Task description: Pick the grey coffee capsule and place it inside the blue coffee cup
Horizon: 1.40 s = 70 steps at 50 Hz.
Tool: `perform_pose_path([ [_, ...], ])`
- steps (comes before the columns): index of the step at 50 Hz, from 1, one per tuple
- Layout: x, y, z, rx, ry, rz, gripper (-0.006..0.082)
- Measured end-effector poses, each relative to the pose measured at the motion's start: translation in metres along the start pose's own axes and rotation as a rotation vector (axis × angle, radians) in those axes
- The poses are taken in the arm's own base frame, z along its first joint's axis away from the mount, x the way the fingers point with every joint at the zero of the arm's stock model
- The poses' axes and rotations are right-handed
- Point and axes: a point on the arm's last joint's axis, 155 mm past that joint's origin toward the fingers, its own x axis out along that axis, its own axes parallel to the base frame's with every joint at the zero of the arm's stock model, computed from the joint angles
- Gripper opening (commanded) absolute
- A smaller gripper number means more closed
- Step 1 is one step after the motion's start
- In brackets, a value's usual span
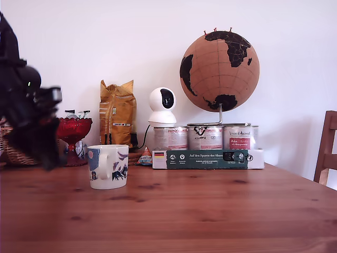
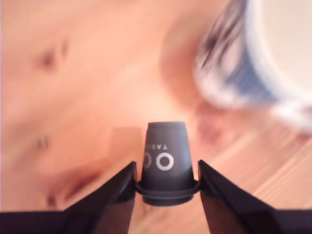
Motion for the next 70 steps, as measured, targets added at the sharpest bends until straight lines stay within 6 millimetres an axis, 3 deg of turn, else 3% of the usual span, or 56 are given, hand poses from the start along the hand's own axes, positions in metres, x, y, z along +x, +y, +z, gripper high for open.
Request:
perform_pose_path([
  [9,-0.025,-0.018,0.048,0.012,-0.116,-0.039,0.0132],
  [20,-0.034,-0.057,0.077,0.091,-0.16,-0.094,0.0132],
  [27,-0.02,-0.083,0.078,0.149,-0.124,-0.085,0.0132],
  [36,-0.01,-0.098,0.078,0.191,-0.091,-0.054,0.0135],
  [45,-0.011,-0.085,0.066,0.167,-0.042,-0.006,0.0384],
  [52,-0.012,-0.074,0.059,0.152,-0.009,0.039,0.0398],
  [59,-0.012,-0.077,0.053,0.138,0.012,0.021,0.0397],
  [63,-0.012,-0.081,0.049,0.132,0.024,0.005,0.0328],
  [69,-0.011,-0.084,0.046,0.107,0.037,-0.005,-0.0018],
  [70,-0.011,-0.085,0.045,0.105,0.042,-0.009,-0.0024],
])
